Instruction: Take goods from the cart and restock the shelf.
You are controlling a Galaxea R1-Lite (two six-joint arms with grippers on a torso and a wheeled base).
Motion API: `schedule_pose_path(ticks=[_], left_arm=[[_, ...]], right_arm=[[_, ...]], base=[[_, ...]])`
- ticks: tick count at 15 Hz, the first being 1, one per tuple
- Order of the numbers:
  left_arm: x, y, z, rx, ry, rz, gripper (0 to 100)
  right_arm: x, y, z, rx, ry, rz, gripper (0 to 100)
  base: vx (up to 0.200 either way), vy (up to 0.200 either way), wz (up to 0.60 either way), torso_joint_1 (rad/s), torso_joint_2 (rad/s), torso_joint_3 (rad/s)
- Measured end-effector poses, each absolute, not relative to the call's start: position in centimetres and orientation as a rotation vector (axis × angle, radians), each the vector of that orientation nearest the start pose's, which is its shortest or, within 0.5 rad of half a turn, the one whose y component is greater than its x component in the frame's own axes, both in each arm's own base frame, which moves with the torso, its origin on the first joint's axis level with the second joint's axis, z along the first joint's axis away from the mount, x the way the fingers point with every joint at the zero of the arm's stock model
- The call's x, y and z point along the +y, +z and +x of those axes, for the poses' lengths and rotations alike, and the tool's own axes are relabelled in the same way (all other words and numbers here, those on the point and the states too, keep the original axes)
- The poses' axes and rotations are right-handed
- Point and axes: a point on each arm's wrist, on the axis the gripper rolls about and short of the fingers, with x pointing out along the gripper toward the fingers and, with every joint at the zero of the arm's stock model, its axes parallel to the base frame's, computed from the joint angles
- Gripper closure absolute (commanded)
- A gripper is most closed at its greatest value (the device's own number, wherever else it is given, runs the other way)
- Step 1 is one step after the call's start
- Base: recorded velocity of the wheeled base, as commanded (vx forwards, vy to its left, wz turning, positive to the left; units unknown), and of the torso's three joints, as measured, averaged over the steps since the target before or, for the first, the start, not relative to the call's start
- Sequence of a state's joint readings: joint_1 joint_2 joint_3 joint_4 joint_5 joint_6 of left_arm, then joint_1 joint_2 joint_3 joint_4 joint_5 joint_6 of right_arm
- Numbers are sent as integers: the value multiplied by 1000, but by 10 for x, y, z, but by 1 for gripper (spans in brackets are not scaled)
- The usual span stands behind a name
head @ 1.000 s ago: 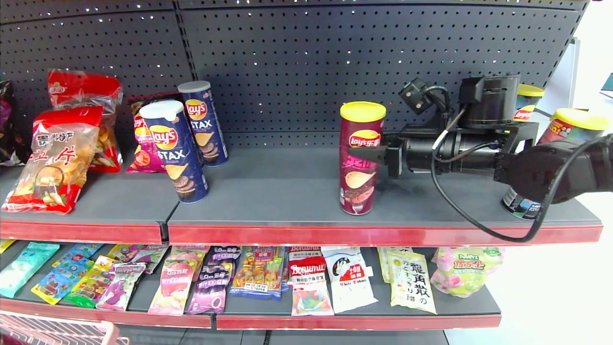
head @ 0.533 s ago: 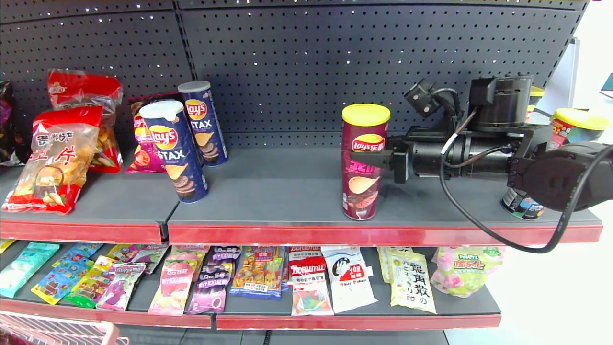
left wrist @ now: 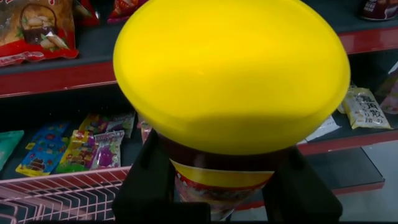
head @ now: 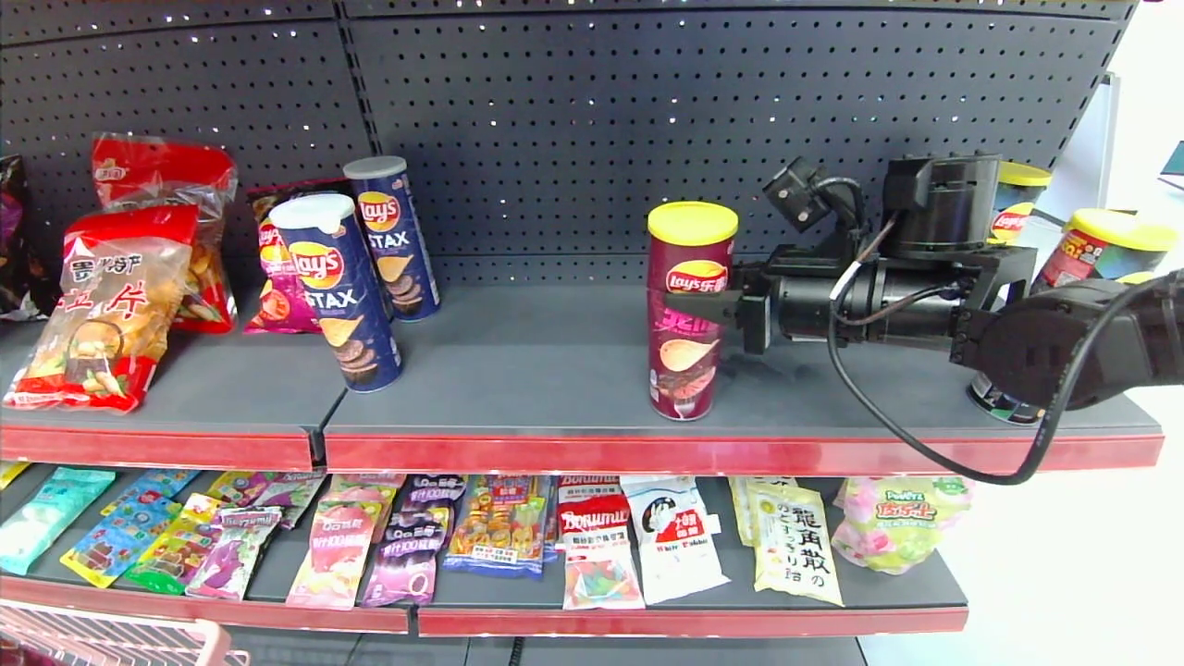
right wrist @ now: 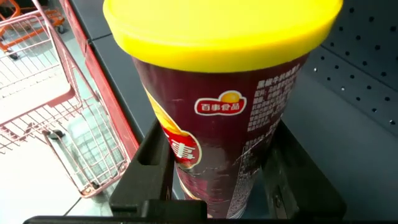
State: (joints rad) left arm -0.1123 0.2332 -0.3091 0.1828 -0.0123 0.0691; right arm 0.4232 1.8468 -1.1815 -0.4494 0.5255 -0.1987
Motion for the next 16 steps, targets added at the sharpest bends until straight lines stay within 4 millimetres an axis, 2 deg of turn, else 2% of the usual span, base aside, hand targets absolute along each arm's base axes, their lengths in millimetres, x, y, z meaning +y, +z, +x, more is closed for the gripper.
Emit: schedule_pose_path(ticks=[10, 11, 13, 16], left_arm=[[2, 145, -21, 108, -128, 75, 100], [2, 145, -21, 111, -128, 75, 100], [2, 144, -20, 113, -129, 76, 100], [2, 142, -20, 118, -136, 75, 100]], right_arm=[[163, 212, 321, 150, 980, -178, 100], [162, 210, 320, 149, 979, -183, 0], [161, 205, 318, 163, 980, -183, 0], [160, 208, 316, 150, 977, -178, 0]], base=[[0, 0, 0, 0, 0, 0], [0, 0, 0, 0, 0, 0], [0, 0, 0, 0, 0, 0], [0, 0, 0, 0, 0, 0]])
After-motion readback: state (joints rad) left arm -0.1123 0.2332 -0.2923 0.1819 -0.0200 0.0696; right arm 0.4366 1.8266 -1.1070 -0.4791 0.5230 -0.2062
